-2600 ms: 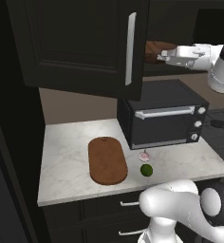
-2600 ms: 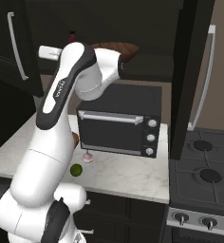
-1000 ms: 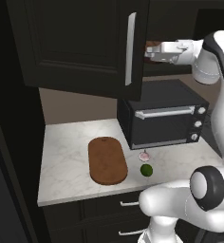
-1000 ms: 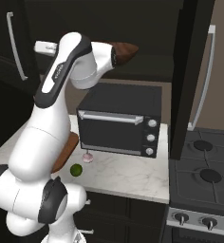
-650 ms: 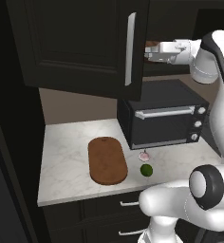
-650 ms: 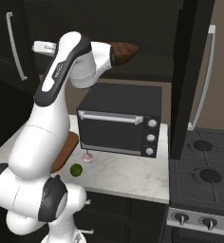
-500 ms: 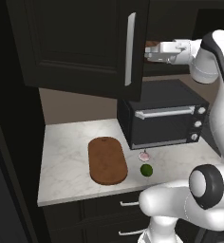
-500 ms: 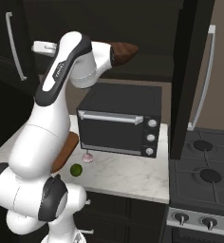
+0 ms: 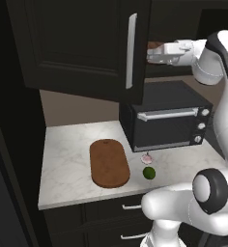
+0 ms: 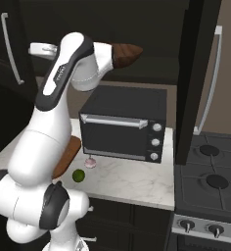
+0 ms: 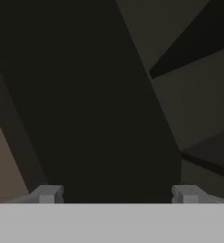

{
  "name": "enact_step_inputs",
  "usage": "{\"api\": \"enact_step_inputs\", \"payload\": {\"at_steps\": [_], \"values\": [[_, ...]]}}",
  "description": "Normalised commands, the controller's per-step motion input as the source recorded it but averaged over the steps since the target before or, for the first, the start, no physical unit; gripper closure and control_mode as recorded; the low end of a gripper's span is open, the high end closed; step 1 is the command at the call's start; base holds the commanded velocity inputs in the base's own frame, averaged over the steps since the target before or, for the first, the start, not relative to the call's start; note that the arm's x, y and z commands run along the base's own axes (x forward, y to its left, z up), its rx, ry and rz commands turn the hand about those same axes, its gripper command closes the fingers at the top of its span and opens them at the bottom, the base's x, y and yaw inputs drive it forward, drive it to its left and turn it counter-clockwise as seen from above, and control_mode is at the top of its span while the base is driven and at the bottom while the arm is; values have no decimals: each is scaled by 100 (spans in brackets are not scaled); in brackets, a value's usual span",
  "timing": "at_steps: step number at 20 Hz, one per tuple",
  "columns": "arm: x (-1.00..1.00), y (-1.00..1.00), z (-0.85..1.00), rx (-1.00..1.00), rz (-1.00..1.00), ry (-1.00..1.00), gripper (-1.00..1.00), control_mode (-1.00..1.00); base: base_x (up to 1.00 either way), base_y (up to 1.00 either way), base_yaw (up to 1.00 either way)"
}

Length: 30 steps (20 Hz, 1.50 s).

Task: Open the cabinet. Place the bowl and condiment on the counter. Then place the lime and garlic on the cutting board.

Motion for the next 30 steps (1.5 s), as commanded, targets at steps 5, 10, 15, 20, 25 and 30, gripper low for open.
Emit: {"api": "enact_step_inputs", "payload": {"at_steps": [5, 10, 15, 20, 25, 30], "values": [[-41, 39, 0, 0, 2, -1, -100, -100, 0, 0, 0], [-38, 41, 0, 0, 0, -3, -100, -100, 0, 0, 0], [-34, 40, 0, 0, 0, -3, -100, -100, 0, 0, 0], [-22, 46, 0, 0, 1, 0, -100, -100, 0, 0, 0], [-10, 49, 0, 0, 5, 0, -100, -100, 0, 0, 0], [-5, 50, 0, 0, 6, 0, -100, -100, 0, 0, 0]]}}
